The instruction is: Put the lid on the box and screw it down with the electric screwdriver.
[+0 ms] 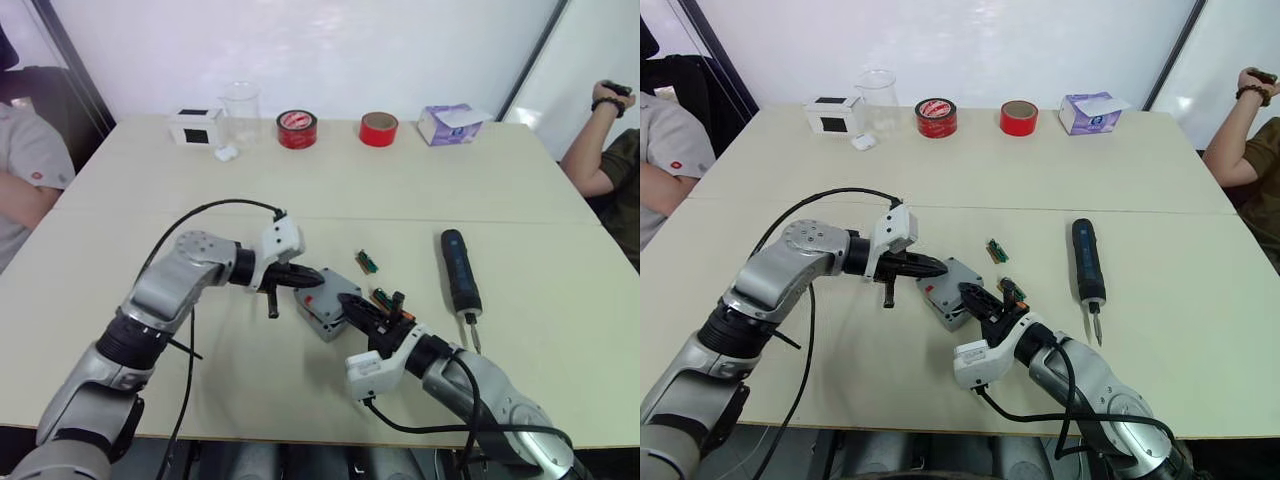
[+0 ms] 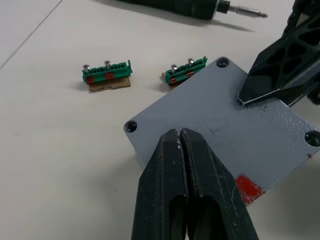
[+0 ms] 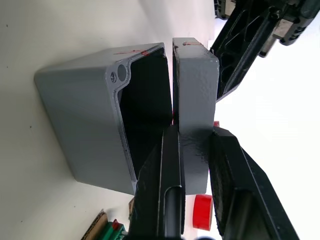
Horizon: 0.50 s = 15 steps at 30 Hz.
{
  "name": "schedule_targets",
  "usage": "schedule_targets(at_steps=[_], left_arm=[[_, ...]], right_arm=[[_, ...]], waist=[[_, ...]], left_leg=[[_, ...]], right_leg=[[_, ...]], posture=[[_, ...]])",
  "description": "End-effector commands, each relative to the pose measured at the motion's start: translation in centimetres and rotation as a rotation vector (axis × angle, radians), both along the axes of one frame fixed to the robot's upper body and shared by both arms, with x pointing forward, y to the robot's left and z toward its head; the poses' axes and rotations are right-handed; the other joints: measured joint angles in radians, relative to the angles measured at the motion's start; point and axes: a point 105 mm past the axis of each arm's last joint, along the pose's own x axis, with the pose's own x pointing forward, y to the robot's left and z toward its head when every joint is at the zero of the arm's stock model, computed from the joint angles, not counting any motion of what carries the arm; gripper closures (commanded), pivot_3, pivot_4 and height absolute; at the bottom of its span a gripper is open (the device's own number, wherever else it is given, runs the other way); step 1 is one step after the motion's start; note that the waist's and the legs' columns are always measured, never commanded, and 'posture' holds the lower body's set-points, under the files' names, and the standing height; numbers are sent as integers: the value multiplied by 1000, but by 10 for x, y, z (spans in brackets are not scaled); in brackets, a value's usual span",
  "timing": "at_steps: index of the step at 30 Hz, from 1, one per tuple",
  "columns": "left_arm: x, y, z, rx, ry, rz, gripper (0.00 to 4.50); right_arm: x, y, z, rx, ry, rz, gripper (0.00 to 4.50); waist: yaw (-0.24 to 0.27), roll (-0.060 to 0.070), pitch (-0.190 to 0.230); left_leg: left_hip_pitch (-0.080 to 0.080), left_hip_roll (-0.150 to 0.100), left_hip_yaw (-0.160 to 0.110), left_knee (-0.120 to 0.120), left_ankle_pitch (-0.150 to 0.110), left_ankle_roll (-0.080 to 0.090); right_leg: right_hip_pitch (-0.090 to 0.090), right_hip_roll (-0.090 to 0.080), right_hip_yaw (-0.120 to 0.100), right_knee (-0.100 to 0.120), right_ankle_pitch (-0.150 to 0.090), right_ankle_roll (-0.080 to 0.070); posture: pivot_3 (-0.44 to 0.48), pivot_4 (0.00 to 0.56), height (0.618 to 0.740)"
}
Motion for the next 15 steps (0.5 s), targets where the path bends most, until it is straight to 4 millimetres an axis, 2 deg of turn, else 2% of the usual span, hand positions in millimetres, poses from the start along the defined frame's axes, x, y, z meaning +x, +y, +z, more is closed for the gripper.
schedule_targets(at_steps=[1,3,4,6,15], left_arm=[[-3,-1,-26,91,20,-3,4500],[-2,-2,-31,104,14,-1,4500],[-2,-2,-33,108,13,0,4500],[-2,-2,-37,125,5,1,4500],[-1,3,-47,153,2,-3,4500]], right_arm=[[-4,-2,-9,-13,51,-6,2305],[-6,-4,-9,-15,50,-12,1506],[-6,-4,-9,-14,52,-17,1328],[-8,-6,-9,-11,57,-23,1328],[-17,-12,0,13,72,-29,1328]], waist=[[-2,-1,-4],[-1,-1,-4],[-1,-1,-5],[-1,-3,-8],[-2,-5,-15]], left_leg=[[1,0,0,0,0,0],[6,0,0,0,0,1],[13,0,0,-1,-1,2],[16,0,-1,-1,-2,3],[16,0,-2,-1,-2,3]], right_leg=[[0,0,0,0,0,0],[6,0,0,-1,0,0],[13,0,0,-2,-3,-2],[18,0,0,-3,-7,-3],[18,1,1,-2,-7,-3]], posture=[[0,150,740],[0,150,740],[0,150,740],[0,150,740],[0,150,740]])
